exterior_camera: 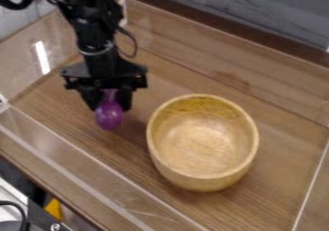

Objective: Remove the purple eggplant from inside the brown bowl and put it on the table

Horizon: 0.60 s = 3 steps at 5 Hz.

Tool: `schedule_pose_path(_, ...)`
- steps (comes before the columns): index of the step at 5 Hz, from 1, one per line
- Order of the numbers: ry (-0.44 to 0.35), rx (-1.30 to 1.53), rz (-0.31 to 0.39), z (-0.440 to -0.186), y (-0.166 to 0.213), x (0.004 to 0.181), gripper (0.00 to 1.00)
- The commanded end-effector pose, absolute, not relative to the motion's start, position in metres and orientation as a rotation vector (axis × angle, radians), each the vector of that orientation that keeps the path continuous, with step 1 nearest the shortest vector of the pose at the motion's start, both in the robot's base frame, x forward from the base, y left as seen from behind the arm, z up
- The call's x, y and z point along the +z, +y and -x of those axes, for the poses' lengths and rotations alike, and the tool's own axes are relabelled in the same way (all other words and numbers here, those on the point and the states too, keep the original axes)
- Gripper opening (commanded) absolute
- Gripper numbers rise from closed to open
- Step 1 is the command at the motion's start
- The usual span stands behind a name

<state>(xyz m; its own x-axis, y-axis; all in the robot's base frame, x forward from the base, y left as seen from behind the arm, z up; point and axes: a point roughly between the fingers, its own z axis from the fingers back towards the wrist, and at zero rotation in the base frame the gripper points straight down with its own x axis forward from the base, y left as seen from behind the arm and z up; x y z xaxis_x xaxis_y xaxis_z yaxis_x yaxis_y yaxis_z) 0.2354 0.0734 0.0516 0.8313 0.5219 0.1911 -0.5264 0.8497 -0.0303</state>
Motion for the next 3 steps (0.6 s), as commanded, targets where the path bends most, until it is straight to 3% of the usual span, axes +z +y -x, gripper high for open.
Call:
schedule_pose_path(1,-0.218,0.568,-0.042,-0.234,0.065,0.055,0.0)
schedule_pose_path(2,-0.212,0.589,-0.06,-0.229,0.059,0.056,0.0)
schedule_pose_path(3,-0.208,0.513,-0.067,-0.232,0.055,0.044,0.0)
